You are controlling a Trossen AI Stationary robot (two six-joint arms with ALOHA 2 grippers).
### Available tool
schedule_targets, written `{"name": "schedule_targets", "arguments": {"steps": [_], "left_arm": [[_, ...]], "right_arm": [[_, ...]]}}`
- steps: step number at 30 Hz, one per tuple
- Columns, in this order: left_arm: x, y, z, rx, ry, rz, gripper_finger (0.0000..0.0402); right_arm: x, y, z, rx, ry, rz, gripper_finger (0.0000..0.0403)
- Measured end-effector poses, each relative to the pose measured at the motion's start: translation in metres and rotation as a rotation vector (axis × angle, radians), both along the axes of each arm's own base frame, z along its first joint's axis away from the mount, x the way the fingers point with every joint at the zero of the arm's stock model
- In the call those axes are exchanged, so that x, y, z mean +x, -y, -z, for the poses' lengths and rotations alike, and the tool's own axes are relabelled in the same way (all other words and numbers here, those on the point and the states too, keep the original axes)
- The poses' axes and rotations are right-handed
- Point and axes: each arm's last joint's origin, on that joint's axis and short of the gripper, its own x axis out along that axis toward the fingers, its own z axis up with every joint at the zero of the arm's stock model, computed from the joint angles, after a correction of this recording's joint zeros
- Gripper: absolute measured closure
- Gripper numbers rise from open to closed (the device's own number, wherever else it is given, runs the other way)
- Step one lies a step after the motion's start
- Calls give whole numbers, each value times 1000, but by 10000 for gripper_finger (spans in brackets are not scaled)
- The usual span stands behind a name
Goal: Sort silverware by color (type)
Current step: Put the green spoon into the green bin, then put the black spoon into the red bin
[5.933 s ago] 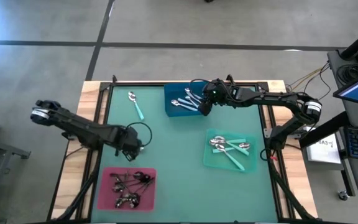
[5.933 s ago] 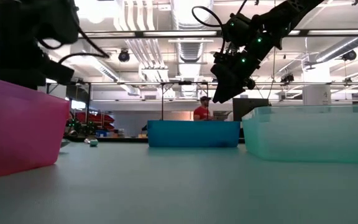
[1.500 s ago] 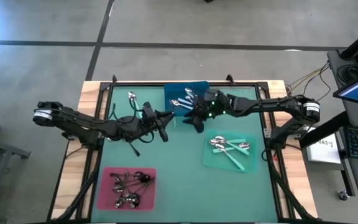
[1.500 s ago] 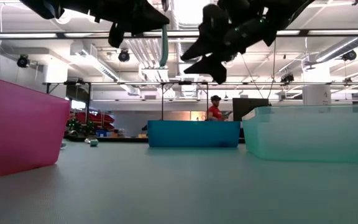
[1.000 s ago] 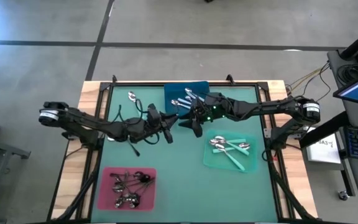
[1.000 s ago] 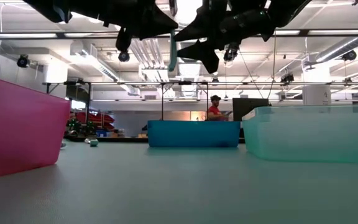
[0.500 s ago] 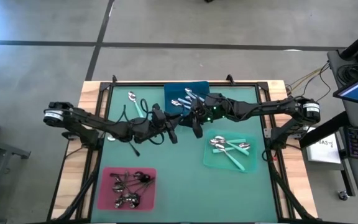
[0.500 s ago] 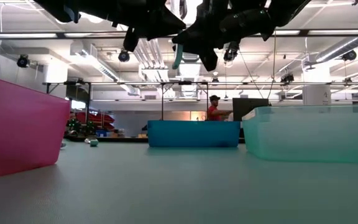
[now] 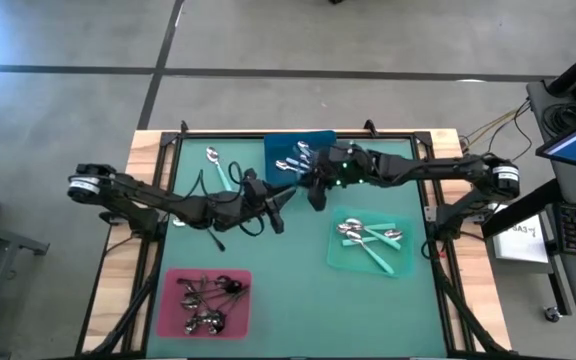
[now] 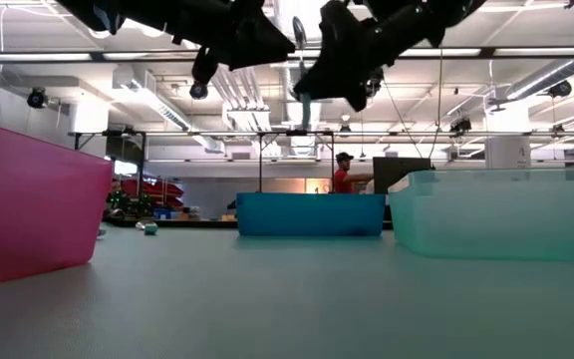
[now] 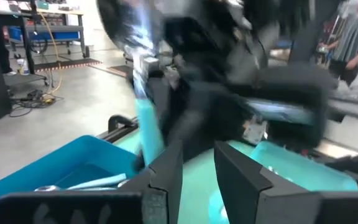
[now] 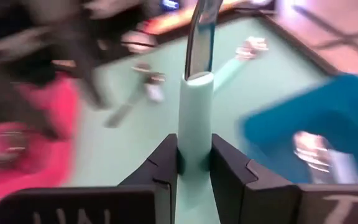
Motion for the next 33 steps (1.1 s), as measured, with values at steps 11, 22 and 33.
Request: {"name": "schedule_targets", "arguments": {"steps": [11,22,33], "left_arm": [[-26,-4,4,-29,-267,-42,320],[-81,-15,18,-87,-650,-248,319],[-117,-17,40,-206,-1042,-283,319]], "right_arm": [[-30,-26,2,119,-544,61,351],[-59,-68,30,235,-908,98,351],[-80,-80,64,420,-1087,9,278]]}}
